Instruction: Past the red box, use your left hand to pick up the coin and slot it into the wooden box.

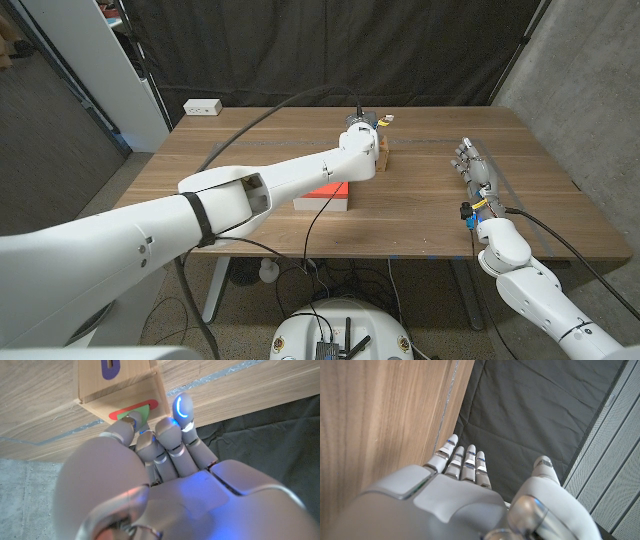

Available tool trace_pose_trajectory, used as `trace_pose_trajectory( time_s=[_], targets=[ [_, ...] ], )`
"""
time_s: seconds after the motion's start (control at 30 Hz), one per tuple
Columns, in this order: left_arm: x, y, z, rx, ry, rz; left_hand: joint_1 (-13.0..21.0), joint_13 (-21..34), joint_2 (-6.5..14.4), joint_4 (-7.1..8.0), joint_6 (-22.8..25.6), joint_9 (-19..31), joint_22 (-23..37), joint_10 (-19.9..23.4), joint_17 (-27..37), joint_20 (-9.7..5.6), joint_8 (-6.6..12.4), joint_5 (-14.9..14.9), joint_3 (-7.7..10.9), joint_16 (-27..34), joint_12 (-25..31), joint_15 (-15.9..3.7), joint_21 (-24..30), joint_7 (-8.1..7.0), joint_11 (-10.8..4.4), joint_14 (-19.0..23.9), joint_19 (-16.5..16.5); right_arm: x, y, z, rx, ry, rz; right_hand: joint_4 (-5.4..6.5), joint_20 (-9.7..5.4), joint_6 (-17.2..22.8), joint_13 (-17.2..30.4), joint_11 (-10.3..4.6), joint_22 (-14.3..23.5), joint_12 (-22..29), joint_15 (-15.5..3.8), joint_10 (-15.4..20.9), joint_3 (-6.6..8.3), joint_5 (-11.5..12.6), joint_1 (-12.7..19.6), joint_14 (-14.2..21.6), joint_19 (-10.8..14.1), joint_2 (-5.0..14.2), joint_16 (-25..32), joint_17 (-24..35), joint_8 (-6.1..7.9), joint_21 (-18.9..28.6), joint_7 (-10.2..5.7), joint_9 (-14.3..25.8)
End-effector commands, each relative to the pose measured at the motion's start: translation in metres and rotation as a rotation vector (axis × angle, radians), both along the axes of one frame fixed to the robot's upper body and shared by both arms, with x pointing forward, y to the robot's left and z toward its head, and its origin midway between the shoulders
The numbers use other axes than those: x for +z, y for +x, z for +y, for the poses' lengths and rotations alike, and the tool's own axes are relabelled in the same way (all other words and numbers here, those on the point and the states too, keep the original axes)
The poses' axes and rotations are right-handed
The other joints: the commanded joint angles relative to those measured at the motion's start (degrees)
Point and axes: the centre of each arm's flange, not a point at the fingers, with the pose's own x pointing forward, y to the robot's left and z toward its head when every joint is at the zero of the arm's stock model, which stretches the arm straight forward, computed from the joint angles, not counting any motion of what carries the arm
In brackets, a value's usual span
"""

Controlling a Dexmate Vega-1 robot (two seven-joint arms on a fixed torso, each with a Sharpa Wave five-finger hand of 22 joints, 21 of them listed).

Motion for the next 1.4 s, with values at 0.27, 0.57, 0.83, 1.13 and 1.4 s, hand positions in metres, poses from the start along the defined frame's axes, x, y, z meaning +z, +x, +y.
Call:
trace_pose_trajectory(
  time_s=[0.27,0.57,0.83,1.13,1.4],
  targets=[
    [0.000,0.004,0.001,-0.007,0.006,0.063,-1.7,0.0,-0.3,-0.14,-1.6,-0.9,-0.1,-0.5,-0.2,-4.43,-2.32,0.1,-0.80,0.1,0.1,-0.20,-0.1,0.13,-1.29,0.2,0.8,0.002,0.000,0.001,-0.007,-0.010,-0.001,-0.14,-0.01,0.3,0.3,0.17,0.1,0.2,0.00,0.4,0.45,0.1,0.4,0.8,0.8,0.32,0.3,0.1,0.02,0.2,-0.04,0.3],
    [0.007,-0.003,0.004,-0.015,-0.010,0.048,-2.0,-0.2,-0.2,-0.20,-1.0,-1.4,-0.1,-0.3,0.2,-4.44,-2.85,0.2,-0.70,0.4,-0.1,-0.23,-0.1,0.00,-1.30,0.2,0.8,0.005,-0.002,0.002,-0.010,-0.010,-0.003,-0.22,0.03,0.4,0.3,0.19,0.1,0.2,0.02,0.5,0.53,0.2,0.5,0.8,0.9,0.33,0.3,0.1,0.02,0.2,-0.03,0.3],
    [0.023,-0.013,0.005,-0.017,-0.009,-0.024,-2.0,0.3,0.2,-0.28,-0.7,-1.9,0.2,-0.5,0.3,-4.44,-3.64,0.4,-0.26,0.5,0.0,-0.25,-0.1,-0.03,-1.23,0.0,0.8,0.004,-0.002,0.001,-0.010,-0.006,-0.005,-0.25,0.01,0.4,0.3,0.15,0.1,0.1,0.08,0.5,0.57,0.2,0.6,0.8,1.0,0.33,0.3,0.1,0.01,0.2,-0.07,0.3],
    [0.036,-0.020,0.005,-0.030,-0.011,-0.083,-1.9,0.9,0.1,-0.51,-0.2,-2.3,0.1,-0.8,0.0,-4.46,-4.13,0.5,-0.14,0.3,0.1,-0.25,-0.2,-0.17,-1.32,-0.1,0.6,0.008,-0.004,0.002,-0.022,-0.001,-0.018,-0.26,-0.04,0.4,0.3,0.12,0.1,0.1,0.01,0.5,0.59,0.2,0.7,0.8,1.1,0.31,0.3,0.1,0.00,0.2,-0.16,0.3],
    [0.040,-0.023,0.008,-0.044,-0.013,-0.109,-1.9,1.5,0.3,-0.38,0.1,-2.2,0.1,-1.0,0.9,-4.46,-4.20,0.6,0.13,0.8,0.2,-0.23,-0.2,-0.34,-1.44,-0.1,0.5,0.008,-0.005,0.006,-0.028,-0.001,-0.022,-0.26,-0.02,0.4,0.3,0.07,0.1,0.1,0.04,0.4,0.61,0.2,0.7,0.8,1.2,0.30,0.3,0.1,-0.02,0.2,-0.22,0.3]
  ],
)
